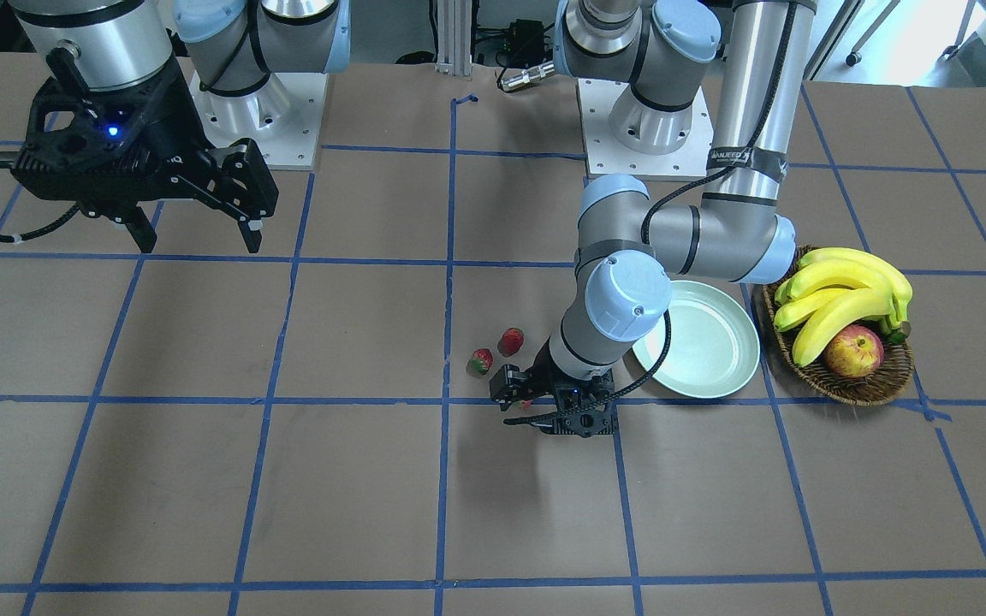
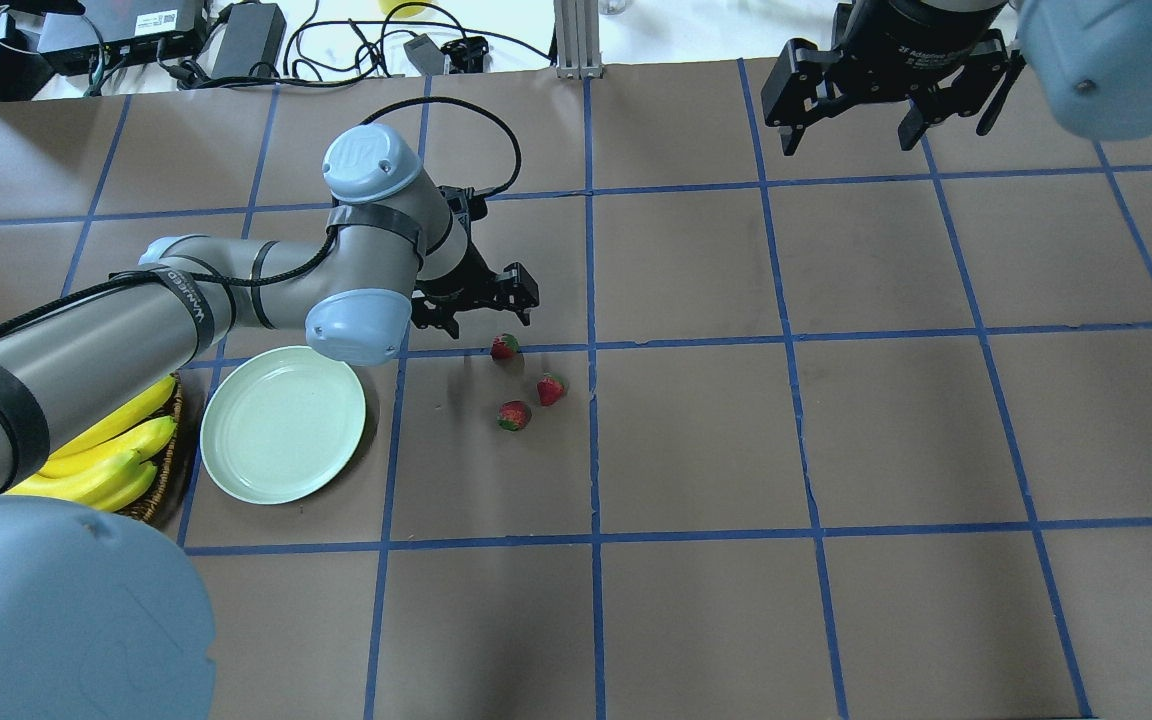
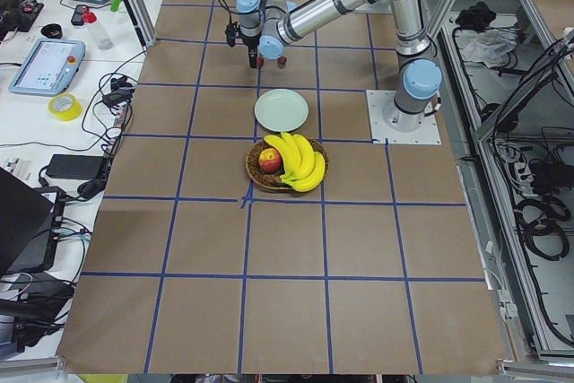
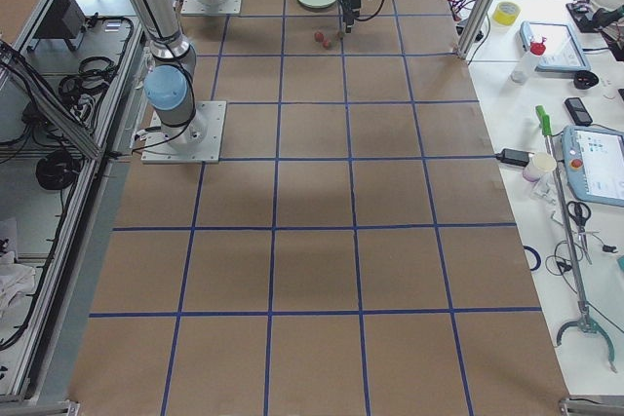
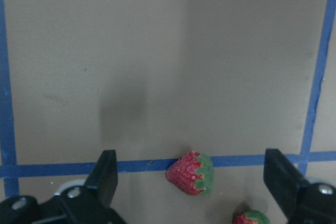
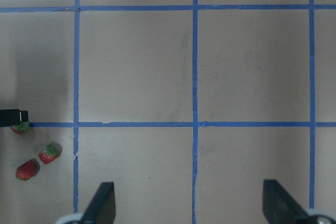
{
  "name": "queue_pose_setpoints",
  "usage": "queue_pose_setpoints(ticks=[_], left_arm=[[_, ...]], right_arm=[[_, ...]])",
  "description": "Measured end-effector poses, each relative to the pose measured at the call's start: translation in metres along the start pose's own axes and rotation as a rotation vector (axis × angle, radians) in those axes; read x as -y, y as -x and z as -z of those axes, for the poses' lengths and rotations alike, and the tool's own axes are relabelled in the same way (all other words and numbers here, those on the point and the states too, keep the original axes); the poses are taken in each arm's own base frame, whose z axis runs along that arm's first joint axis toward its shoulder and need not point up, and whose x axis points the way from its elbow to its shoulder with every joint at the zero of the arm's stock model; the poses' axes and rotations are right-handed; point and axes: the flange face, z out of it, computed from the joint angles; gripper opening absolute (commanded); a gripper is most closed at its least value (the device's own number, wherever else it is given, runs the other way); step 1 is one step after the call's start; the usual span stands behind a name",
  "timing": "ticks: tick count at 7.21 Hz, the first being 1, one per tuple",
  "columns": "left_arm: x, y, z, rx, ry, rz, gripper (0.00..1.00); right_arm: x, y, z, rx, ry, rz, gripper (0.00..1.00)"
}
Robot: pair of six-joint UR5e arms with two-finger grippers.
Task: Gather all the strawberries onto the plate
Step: 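Reach the left gripper over the grouped strawberries and lower it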
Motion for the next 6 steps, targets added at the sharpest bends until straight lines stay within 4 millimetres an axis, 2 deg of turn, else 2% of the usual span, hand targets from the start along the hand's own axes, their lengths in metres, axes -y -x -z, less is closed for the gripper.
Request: queue_pose_setpoints(ticks=[2, 4, 6], left_arm=[[-0.0024, 0.0020, -0.0088, 0.003, 0.017, 0.004, 0.76], [-0.0034, 0.0024, -0.0108, 0.003, 0.023, 0.009, 0.45], [-0.0053, 0.0012, -0.0124, -0.013, 0.037, 0.011, 0.00]], right_arm=[[-0.0031, -0.0009, 0.0025, -0.007, 0.008, -0.028, 1.00], [-0.0074, -0.0021, 0.0078, -0.026, 0.049, -0.036, 1.00], [-0.0085, -0.0028, 0.0099, -0.031, 0.063, -0.036, 1.00]])
